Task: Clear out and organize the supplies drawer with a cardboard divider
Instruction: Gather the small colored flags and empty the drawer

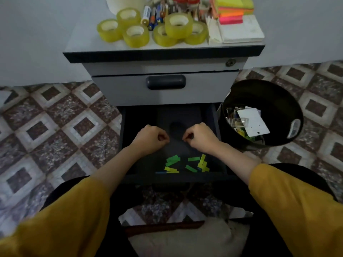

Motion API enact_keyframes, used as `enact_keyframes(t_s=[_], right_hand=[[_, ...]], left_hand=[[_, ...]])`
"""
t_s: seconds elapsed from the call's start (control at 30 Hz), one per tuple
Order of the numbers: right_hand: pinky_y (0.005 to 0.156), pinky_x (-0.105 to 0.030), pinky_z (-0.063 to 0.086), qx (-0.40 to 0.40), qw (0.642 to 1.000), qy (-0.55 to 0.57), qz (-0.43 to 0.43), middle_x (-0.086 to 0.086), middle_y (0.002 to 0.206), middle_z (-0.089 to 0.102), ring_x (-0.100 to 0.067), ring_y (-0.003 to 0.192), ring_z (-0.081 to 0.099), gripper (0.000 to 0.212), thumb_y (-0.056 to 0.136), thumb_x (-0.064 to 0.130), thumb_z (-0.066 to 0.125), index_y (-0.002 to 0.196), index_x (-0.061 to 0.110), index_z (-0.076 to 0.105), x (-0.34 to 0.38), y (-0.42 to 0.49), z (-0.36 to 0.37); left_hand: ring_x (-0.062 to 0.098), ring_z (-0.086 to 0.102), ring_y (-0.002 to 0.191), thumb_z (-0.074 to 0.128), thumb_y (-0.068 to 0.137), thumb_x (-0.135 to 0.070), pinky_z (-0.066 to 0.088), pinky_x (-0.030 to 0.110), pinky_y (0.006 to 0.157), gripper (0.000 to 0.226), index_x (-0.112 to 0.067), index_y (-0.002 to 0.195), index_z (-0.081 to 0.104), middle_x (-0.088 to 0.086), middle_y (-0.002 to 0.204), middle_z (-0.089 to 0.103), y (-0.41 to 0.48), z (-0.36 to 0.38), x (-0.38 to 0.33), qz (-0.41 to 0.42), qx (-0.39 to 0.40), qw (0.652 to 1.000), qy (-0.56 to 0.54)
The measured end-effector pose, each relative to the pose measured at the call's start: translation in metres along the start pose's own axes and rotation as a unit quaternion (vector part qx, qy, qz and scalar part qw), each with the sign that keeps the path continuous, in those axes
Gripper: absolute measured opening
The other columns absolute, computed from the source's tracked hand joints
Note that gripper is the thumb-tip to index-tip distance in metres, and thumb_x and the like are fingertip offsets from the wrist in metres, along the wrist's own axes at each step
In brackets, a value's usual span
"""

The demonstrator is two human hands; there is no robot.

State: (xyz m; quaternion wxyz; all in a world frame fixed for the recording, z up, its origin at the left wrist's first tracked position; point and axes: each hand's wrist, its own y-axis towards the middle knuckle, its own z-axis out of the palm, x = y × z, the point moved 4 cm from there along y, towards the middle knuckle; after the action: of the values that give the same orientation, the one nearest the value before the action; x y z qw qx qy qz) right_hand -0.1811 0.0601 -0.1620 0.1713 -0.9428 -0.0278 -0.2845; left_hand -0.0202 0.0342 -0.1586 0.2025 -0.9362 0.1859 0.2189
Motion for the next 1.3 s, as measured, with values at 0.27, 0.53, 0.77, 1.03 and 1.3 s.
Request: enact_keyframes(t_s=[0.27, 0.53, 0.77, 1.03, 1.3], right_hand=[[0.089, -0.028, 0.05, 0.033, 0.995, 0.061, 0.065, -0.002, 0.092, 0.072, -0.014, 0.09, 0.063, 0.013, 0.084, 0.01, 0.066, 0.09, 0.014, 0.076, -0.023, 0.009, 0.013], [0.084, -0.027, 0.051, 0.045, 0.994, 0.064, 0.07, 0.003, 0.081, 0.071, -0.006, 0.078, 0.061, 0.01, 0.083, 0.011, 0.067, 0.083, 0.016, 0.075, -0.023, 0.01, 0.02], [0.083, -0.032, 0.054, 0.03, 0.994, 0.072, 0.074, 0.002, 0.088, 0.07, -0.011, 0.087, 0.062, 0.012, 0.087, 0.014, 0.064, 0.087, 0.017, 0.075, -0.02, 0.014, 0.012], [0.086, -0.036, 0.053, 0.039, 0.995, 0.071, 0.064, 0.0, 0.09, 0.07, -0.015, 0.096, 0.06, 0.012, 0.087, 0.012, 0.064, 0.087, 0.016, 0.075, -0.019, 0.016, 0.012], [0.081, -0.032, 0.054, 0.006, 0.986, 0.087, 0.14, -0.002, 0.088, 0.07, -0.016, 0.091, 0.063, 0.011, 0.083, 0.009, 0.067, 0.079, 0.015, 0.075, -0.03, 0.019, 0.013]], left_hand=[[0.012, 0.063, 0.089, 0.058, 0.088, -0.022, 0.053, 0.032, 0.085, 0.014, -0.022, 0.094, 0.072, -0.003, 0.096, 0.069, 0.028, 0.051, 0.021, -0.046, 0.096, 0.994, 0.011], [0.016, 0.059, 0.1, 0.065, 0.085, -0.036, 0.048, 0.029, 0.08, 0.032, -0.022, 0.113, 0.062, -0.001, 0.112, 0.062, 0.033, 0.097, 0.027, -0.079, 0.134, 0.984, 0.086], [0.021, 0.053, 0.108, 0.067, 0.083, -0.031, 0.047, 0.033, 0.086, 0.041, -0.017, 0.12, 0.055, 0.003, 0.12, 0.054, 0.032, 0.118, 0.022, -0.066, 0.112, 0.986, 0.1], [0.023, 0.058, 0.098, 0.062, 0.088, -0.022, 0.046, 0.032, 0.079, 0.017, -0.013, 0.102, 0.063, 0.007, 0.109, 0.06, 0.03, 0.116, 0.029, -0.101, 0.116, 0.984, 0.087], [0.007, 0.062, 0.069, 0.077, 0.072, -0.01, 0.054, 0.018, 0.065, 0.013, -0.016, 0.07, 0.066, 0.003, 0.079, 0.068, 0.039, 0.081, 0.019, -0.203, -0.027, 0.924, -0.324]])
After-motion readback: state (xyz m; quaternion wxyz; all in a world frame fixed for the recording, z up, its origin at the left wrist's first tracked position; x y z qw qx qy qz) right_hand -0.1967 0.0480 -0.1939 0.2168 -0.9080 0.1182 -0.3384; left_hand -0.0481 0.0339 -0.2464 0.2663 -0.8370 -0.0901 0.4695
